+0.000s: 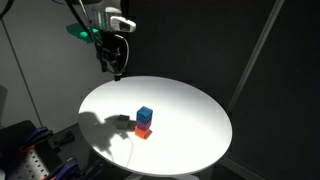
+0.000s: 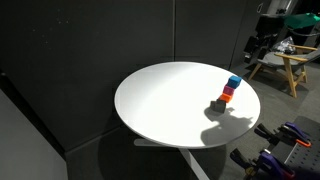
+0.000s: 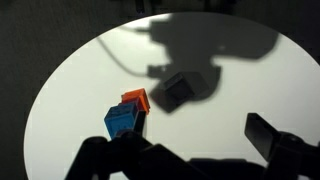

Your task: Put the grey building block on the table

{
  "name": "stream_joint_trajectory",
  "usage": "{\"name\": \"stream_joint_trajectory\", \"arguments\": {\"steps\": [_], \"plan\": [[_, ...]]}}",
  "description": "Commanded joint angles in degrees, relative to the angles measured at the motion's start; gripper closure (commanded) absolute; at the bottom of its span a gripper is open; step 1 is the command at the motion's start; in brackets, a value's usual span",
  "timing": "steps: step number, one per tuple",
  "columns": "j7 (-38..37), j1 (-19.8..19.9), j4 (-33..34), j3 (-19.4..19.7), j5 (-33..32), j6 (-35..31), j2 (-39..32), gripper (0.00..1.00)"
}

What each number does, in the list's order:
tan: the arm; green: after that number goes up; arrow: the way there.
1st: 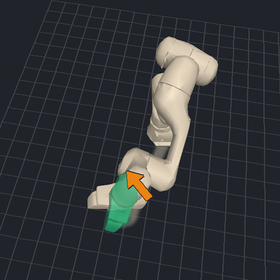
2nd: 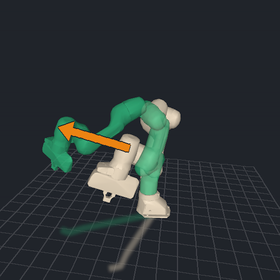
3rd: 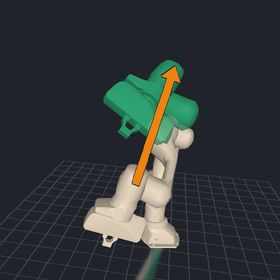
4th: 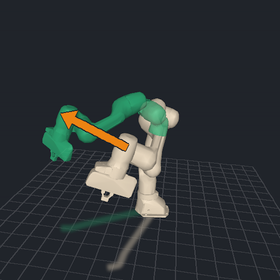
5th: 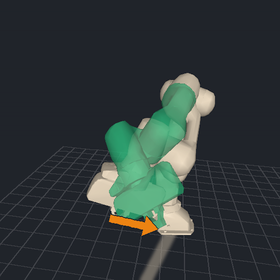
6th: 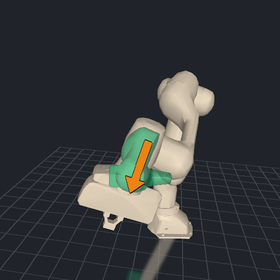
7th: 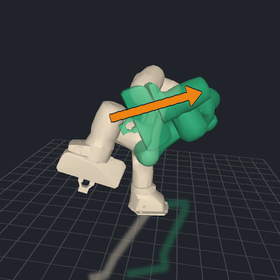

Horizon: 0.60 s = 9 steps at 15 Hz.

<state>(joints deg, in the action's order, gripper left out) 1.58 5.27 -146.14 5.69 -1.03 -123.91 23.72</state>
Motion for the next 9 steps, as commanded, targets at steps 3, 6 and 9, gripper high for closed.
{"name": "stream_joint_trajectory", "arguments": {"steps": [3, 6, 9], "plan": [[-2.9, -0.1, -1.8, -1.0, 1.1, 1.8, 4.4, 0.00], [-1.3, -0.6, -2.8, -0.8, 2.0, 1.5, 6.4, 0.00], [-0.5, -1.0, -3.7, -0.7, 2.7, 1.3, 8.2, 0.00]]}}
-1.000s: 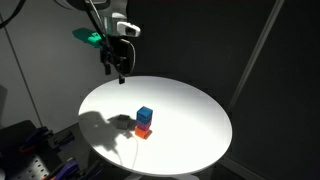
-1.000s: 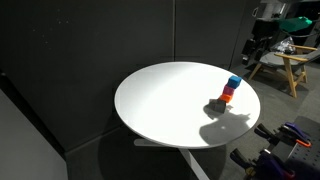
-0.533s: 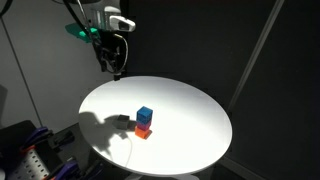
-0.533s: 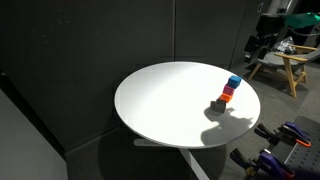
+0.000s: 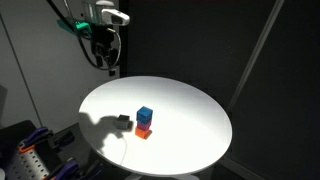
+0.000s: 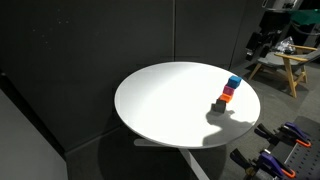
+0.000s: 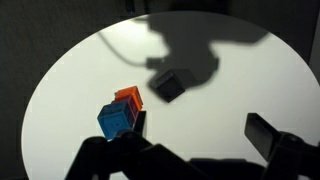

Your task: Put the grey building block on the table

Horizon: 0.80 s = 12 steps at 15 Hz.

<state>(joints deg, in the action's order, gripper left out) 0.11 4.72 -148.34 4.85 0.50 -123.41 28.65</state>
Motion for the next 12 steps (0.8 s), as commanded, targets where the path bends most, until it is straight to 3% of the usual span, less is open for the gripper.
{"name": "stream_joint_trajectory", "arguments": {"steps": [1, 12], "plan": [[1.1, -0.6, -1.8, 0.2, 1.3, 0.9, 3.8, 0.00], [0.2, -0.4, -1.4, -0.2, 0.4, 0.1, 2.6, 0.00]]}}
